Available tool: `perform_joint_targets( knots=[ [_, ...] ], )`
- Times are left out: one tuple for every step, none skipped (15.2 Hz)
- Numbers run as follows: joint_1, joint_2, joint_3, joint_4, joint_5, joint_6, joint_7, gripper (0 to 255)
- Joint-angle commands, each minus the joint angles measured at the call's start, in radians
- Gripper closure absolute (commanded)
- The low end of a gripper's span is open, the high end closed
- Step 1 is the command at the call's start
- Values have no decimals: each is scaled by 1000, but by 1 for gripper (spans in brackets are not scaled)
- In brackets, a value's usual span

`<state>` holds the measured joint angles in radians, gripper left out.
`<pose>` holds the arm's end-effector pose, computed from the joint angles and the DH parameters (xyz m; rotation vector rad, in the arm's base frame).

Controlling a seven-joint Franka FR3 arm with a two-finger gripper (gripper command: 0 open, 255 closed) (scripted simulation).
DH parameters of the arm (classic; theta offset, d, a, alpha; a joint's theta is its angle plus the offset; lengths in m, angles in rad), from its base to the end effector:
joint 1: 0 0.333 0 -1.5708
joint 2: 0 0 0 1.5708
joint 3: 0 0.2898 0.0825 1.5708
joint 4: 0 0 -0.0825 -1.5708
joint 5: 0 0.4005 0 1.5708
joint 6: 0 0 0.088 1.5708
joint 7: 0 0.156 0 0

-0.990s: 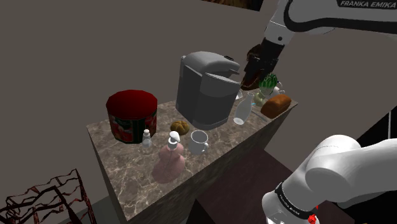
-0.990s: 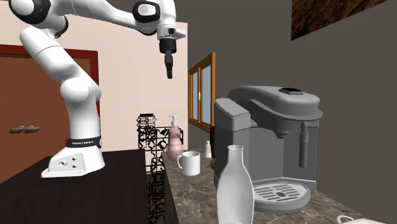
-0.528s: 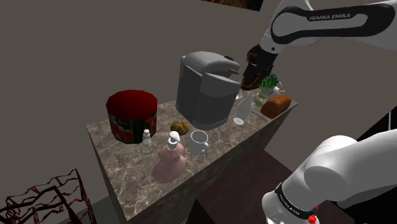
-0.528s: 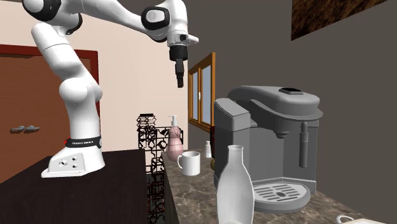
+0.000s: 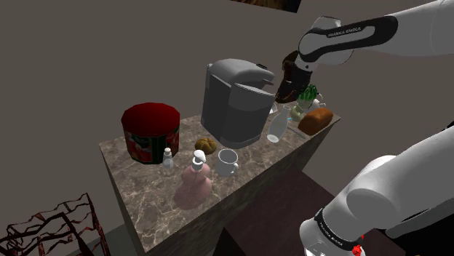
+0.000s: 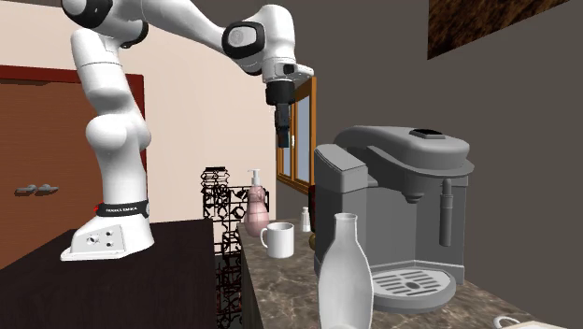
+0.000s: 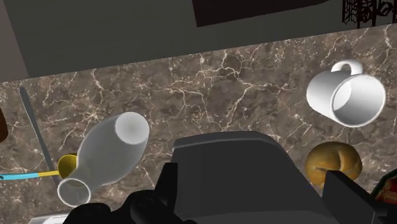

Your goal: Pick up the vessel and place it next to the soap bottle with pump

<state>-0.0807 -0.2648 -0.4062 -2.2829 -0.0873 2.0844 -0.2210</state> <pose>0.4390 -0.2393 0.3746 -3.1137 0.3351 -0.0844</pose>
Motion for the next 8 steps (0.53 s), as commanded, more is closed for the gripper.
perform_joint_targets(
  knots=[
    [-6,65,-33,29,19,35,-44,0],
    [-9,99,-48,45,33,51,-66,0],
    [-13,135,-62,63,48,66,-89,0],
    [-17,171,-75,82,66,80,-112,0],
    [-21,208,-86,102,85,93,-136,0],
    [-27,245,-97,123,107,105,-161,0],
    [-34,283,-106,146,129,115,-186,0],
    [-43,322,-113,169,153,125,-212,0]
  ],
)
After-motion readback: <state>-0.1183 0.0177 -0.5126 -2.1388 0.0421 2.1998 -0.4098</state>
